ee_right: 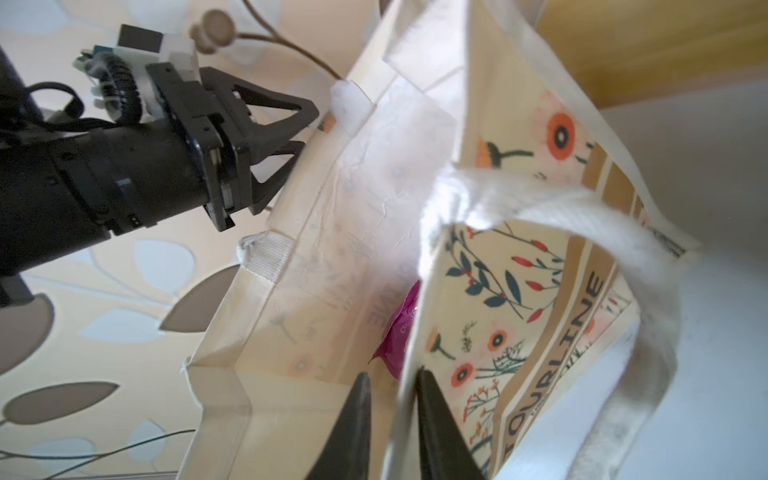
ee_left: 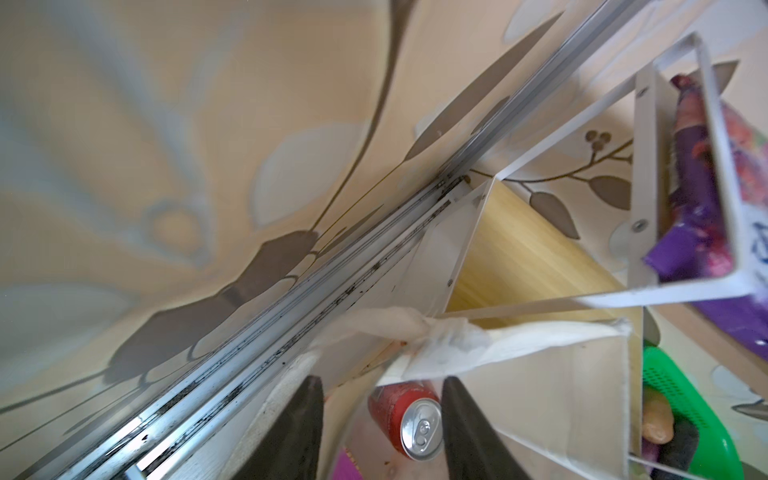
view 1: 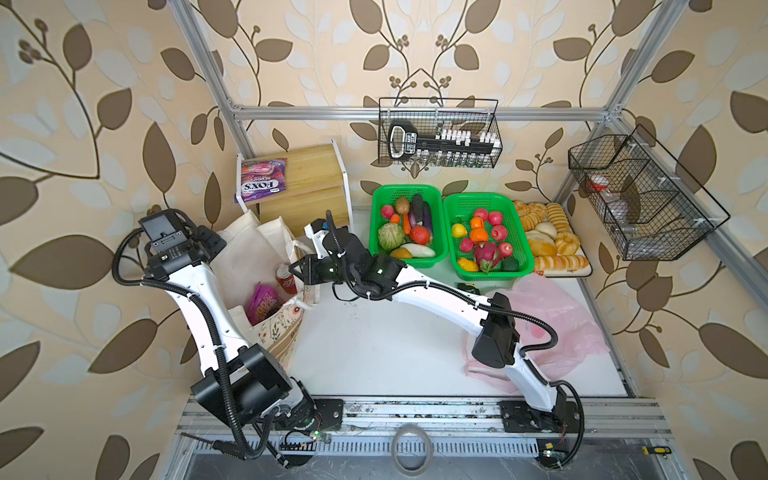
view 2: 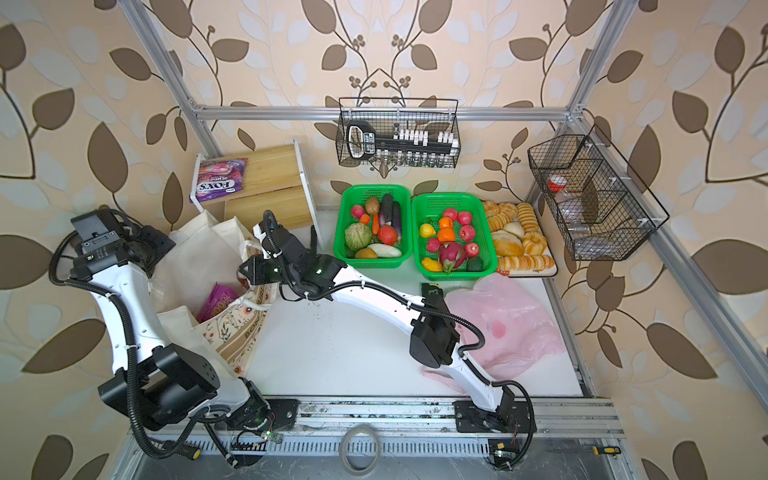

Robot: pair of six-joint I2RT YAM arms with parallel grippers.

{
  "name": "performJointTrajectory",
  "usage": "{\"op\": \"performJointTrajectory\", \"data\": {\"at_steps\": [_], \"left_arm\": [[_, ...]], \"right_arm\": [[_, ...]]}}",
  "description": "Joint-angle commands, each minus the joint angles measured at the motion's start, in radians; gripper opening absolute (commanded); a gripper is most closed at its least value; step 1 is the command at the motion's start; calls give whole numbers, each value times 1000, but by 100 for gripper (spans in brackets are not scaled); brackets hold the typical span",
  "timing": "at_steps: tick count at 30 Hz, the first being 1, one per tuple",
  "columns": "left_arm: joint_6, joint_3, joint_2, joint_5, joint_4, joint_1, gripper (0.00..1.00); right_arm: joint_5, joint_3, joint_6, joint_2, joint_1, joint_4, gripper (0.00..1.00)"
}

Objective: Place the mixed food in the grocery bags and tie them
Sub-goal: 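Release the tote with both grippers and withdraw them toward the pink bag, then grasp the pink plastic bag with the right gripper while the left reaches over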

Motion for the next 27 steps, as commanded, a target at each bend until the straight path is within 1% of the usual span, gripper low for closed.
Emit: {"op": "performJointTrajectory", "data": {"at_steps": [1, 5, 10, 13, 15, 16, 19, 21, 22, 24, 26, 27], "left_arm": [[14, 43, -41, 22, 31, 5, 61], [21, 93, -62, 109, 11, 5, 69], [-4, 182, -73, 246, -29, 4, 73], [-90, 225, -83, 407, -7, -9, 73], [-173, 234, -93, 535, 59, -63, 73], [-204, 234, -98, 577, 96, -121, 73], [-220, 228, -121, 600, 143, -365, 73], [-264, 197, -131, 654, 183, -535, 72], [-259, 174, -141, 656, 189, -617, 72], [-221, 101, -172, 588, 185, -795, 72], [-209, 2, -208, 513, 223, -981, 72], [-209, -37, -215, 490, 235, -1052, 72]], "right_arm": [[-35, 41, -16, -58, 1, 38, 40], [-18, 31, -47, -96, -5, -3, 52], [34, -70, -101, -207, -24, -30, 60], [76, -151, -163, -304, -38, -62, 63], [122, -238, -216, -385, -48, -83, 66], [163, -302, -239, -444, -55, -83, 66], [286, -566, -268, -634, -85, -52, 68], [343, -775, -235, -782, -133, -33, 69], [358, -857, -206, -845, -162, -37, 69], [384, -1036, -138, -989, -230, -58, 68], [434, -1240, -86, -1145, -301, -94, 67], [460, -1311, -64, -1209, -328, -122, 66]]}}
